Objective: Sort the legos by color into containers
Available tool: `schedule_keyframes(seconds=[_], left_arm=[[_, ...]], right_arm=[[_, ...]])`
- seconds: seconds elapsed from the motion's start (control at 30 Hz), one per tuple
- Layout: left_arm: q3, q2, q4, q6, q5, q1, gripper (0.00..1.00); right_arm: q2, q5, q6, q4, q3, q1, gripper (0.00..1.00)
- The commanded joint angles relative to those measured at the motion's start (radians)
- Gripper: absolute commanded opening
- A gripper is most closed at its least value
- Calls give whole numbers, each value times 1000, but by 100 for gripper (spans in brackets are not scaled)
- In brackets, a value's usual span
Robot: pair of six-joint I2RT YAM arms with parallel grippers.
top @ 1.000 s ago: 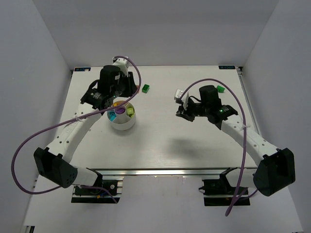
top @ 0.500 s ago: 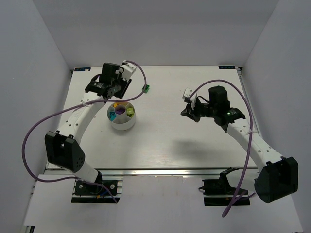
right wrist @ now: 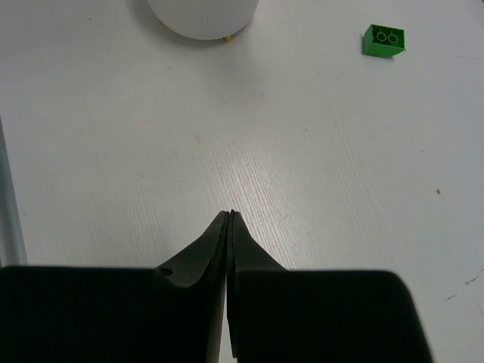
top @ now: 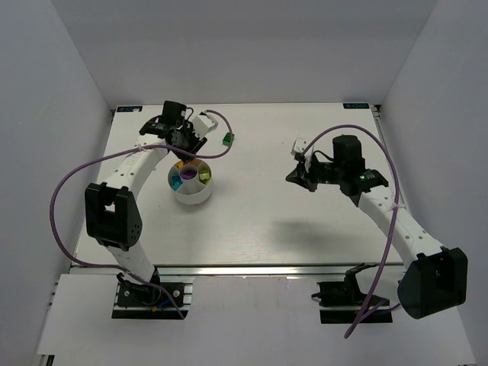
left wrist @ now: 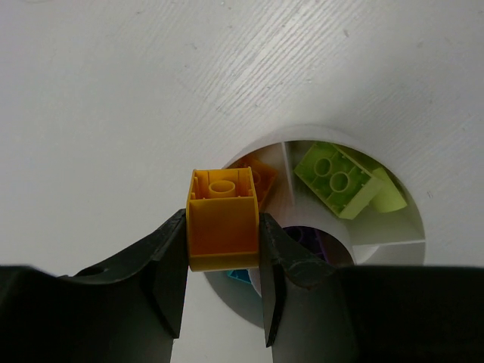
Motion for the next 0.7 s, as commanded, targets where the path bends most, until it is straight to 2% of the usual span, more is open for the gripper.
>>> schedule_keyframes(seconds=[0.0, 0.3, 0.33, 0.43, 0.47, 0.6, 0.63, 0.67], left_arm=[[17, -16, -30, 65, 84, 7, 0], [-5, -4, -40, 89, 66, 7, 2], [-8, -5, -40, 95, 69, 7, 9], [-15, -8, -33, 94, 66, 7, 20], [-19, -10, -30, 92, 55, 7, 32], [-29, -21, -21, 88, 38, 7, 44], [-28, -21, -21, 88, 31, 7, 51], [-28, -24, -15, 85, 31, 7, 51]], right_arm=[[-11, -42, -14, -11, -2, -11, 4], [-4, -65, -14, -14, -4, -29, 5], [-4, -67, -14, -14, -4, -29, 5], [-4, -71, -13, -14, -4, -35, 6], [-4, -73, -11, -14, -5, -38, 6], [-2, -79, -11, -12, -6, -41, 6], [-2, -82, -11, -14, -7, -43, 6], [-2, -83, -10, -12, -7, -44, 6]])
